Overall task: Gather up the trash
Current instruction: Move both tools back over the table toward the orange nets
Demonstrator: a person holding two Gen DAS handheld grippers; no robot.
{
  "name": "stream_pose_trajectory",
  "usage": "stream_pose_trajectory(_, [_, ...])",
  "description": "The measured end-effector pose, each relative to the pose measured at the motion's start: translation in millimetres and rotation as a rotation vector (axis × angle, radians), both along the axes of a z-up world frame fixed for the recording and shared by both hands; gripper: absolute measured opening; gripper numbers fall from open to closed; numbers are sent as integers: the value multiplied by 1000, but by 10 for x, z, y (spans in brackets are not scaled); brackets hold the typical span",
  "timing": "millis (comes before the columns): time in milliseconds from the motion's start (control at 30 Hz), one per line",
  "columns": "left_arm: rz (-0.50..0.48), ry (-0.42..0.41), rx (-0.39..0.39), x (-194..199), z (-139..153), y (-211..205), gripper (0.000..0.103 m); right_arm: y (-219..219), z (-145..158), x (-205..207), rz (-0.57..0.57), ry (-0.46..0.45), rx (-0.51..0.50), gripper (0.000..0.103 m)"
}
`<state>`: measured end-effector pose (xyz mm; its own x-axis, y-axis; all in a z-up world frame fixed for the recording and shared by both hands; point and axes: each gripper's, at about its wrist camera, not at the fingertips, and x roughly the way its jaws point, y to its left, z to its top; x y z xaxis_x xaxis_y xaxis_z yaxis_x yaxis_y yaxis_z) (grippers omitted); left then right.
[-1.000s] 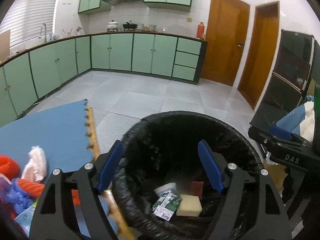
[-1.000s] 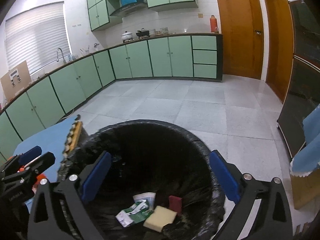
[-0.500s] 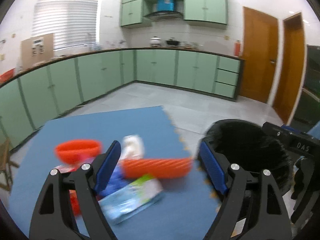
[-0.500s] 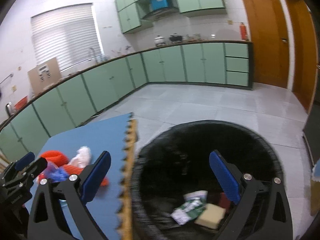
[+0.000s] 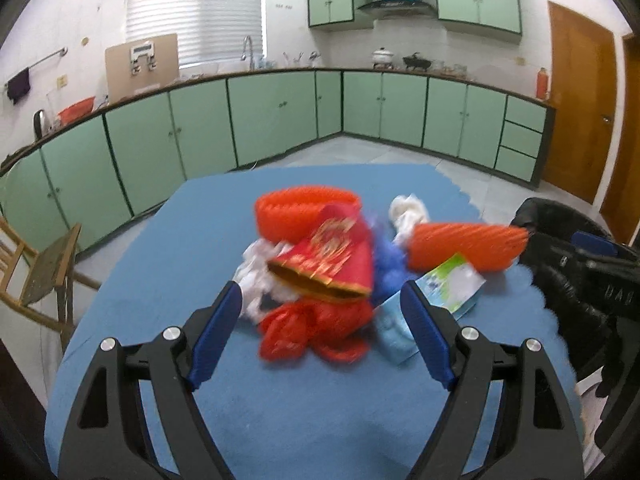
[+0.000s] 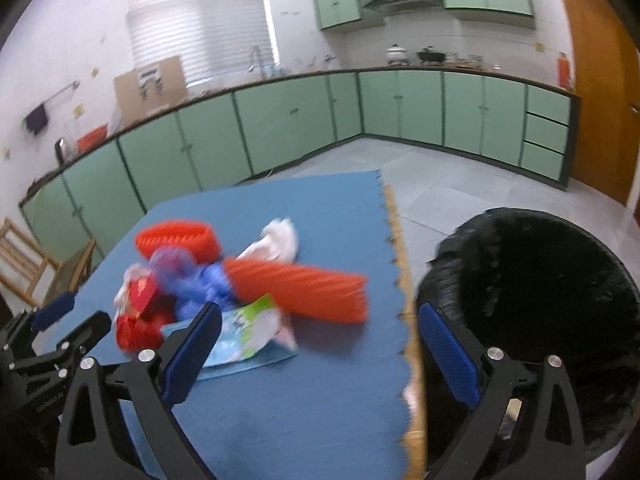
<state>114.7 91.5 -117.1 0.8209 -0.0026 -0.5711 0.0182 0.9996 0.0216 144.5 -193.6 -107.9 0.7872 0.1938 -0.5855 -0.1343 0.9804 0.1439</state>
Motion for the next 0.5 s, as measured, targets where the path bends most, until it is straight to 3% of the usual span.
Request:
stream_pose_trajectory(367, [20, 77, -17, 104, -286, 178, 78, 336, -340, 227, 69, 88, -50, 93])
stream_pose_trajectory(500, [21, 109, -34, 186, -377, 176, 72, 339, -392, 237, 70, 102, -65, 93])
